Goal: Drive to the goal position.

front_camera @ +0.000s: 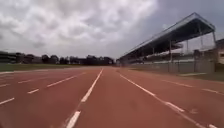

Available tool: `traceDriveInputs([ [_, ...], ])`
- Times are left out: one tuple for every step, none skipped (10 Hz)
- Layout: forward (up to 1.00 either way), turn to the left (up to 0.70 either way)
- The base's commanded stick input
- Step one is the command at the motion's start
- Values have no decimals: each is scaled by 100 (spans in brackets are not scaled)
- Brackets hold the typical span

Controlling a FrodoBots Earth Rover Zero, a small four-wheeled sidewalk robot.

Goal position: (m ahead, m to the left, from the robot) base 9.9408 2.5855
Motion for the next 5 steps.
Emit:
traceDriveInputs([
  [60,0],
  [60,0],
  [60,0],
  [60,0],
  [60,0],
])
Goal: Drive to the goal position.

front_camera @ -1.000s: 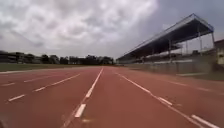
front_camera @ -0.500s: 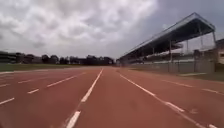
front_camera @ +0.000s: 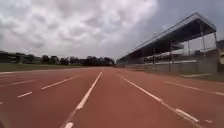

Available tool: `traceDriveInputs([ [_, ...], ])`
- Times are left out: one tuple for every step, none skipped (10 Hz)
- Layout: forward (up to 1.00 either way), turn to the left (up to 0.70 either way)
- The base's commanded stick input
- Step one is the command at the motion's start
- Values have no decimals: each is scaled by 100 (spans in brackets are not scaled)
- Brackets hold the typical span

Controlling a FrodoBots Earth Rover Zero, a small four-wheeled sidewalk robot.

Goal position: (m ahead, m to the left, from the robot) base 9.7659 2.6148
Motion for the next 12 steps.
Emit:
traceDriveInputs([
  [60,0],
  [60,0],
  [60,0],
  [60,0],
  [60,0],
  [60,0],
  [60,0],
  [60,0],
  [60,0],
  [60,0],
  [60,0],
  [60,0],
])
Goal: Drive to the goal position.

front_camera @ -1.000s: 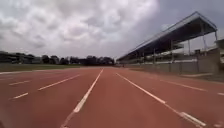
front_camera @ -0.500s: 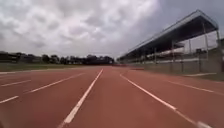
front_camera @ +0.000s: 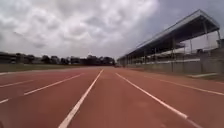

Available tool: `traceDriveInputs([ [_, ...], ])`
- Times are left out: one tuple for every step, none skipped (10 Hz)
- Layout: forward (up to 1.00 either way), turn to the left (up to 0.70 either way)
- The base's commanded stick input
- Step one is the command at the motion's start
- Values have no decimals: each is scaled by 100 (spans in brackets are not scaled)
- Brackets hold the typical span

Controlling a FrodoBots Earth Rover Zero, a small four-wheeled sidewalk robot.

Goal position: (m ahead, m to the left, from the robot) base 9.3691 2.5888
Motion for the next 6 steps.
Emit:
traceDriveInputs([
  [60,0],
  [56,0],
  [52,0],
  [47,0],
  [45,0],
  [45,0],
])
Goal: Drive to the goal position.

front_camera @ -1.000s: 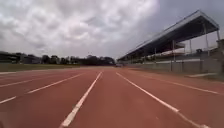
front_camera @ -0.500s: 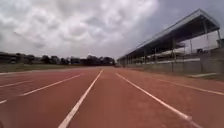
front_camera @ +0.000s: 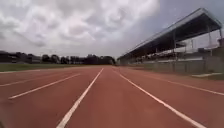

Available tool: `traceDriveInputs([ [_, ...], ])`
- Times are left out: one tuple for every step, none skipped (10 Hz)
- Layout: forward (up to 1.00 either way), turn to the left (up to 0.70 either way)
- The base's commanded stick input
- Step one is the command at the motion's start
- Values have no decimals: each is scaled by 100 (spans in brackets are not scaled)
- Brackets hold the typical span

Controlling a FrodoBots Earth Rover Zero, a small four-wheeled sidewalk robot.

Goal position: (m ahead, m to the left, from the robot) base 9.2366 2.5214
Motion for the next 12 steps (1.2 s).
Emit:
traceDriveInputs([
  [45,0],
  [45,0],
  [45,0],
  [45,0],
  [43,0],
  [33,0],
  [30,0],
  [30,0],
  [30,0],
  [30,0],
  [30,0],
  [30,0],
])
